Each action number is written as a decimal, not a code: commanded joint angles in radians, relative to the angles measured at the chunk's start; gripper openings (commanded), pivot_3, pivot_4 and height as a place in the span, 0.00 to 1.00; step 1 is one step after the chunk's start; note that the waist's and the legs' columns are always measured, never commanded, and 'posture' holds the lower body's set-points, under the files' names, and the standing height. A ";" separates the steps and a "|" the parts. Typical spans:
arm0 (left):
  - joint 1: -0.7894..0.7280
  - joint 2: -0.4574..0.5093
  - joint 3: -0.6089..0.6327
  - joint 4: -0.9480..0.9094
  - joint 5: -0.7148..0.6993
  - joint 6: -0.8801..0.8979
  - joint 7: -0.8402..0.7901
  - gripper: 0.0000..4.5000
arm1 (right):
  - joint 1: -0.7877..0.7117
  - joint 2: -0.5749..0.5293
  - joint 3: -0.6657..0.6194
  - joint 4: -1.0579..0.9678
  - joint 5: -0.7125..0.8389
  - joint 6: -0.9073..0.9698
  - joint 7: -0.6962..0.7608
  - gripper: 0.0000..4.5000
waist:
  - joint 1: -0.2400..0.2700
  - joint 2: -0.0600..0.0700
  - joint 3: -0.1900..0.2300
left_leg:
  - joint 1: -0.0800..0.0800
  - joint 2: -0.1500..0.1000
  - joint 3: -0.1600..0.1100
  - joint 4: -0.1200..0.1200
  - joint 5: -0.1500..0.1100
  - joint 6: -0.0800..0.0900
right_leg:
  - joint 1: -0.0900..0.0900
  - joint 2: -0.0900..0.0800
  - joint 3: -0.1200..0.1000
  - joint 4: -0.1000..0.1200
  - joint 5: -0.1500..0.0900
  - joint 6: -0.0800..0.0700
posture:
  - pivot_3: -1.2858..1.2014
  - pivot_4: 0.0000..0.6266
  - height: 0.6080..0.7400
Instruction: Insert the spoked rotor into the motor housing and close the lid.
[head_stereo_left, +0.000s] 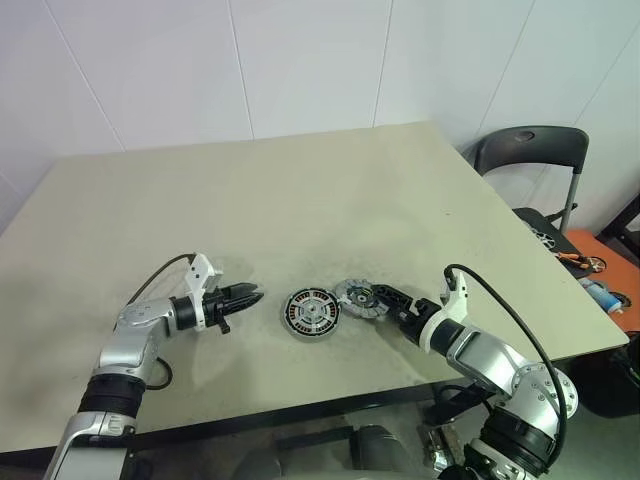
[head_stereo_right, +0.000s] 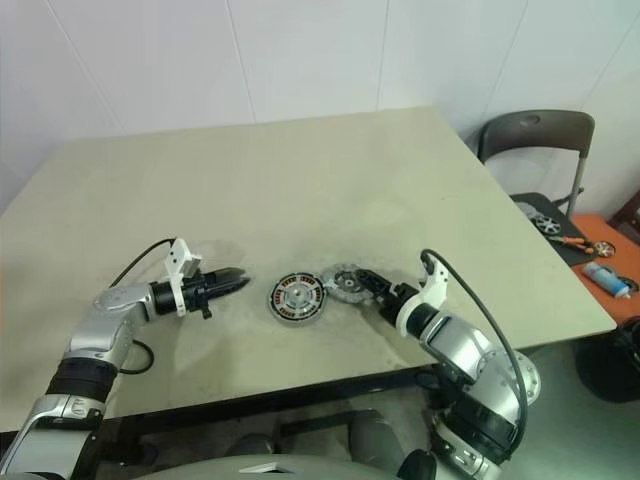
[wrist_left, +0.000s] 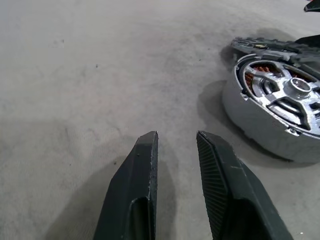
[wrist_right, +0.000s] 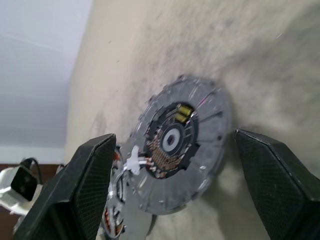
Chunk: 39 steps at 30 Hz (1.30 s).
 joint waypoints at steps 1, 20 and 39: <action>-0.019 -0.001 0.010 -0.005 0.002 -0.025 -0.009 0.29 | 0.021 0.042 0.061 0.025 0.038 -0.007 -0.016 0.89 | 0.000 0.000 0.000 | 0.000 0.000 0.000 0.000 0.000 0.000 | 0.000 0.000 0.000 0.000 0.000 0.000 | 0.52 0.00 1.00; -0.012 -0.004 0.012 0.085 0.016 -0.106 -0.044 0.29 | 0.083 -0.143 0.228 -0.016 0.135 -0.102 0.049 0.13 | 0.003 0.002 0.000 | -0.002 0.000 0.000 0.000 0.000 0.000 | 0.001 0.000 0.000 -0.004 0.002 0.002 | 0.52 0.00 1.00; -0.059 -0.019 0.010 0.176 0.040 -0.169 -0.076 0.29 | -0.105 -0.514 0.773 -0.034 -0.351 -0.363 0.491 0.13 | 0.006 0.001 0.000 | 0.000 0.000 0.001 0.001 0.000 0.000 | 0.004 0.000 0.000 -0.005 0.002 0.002 | 0.52 0.00 1.00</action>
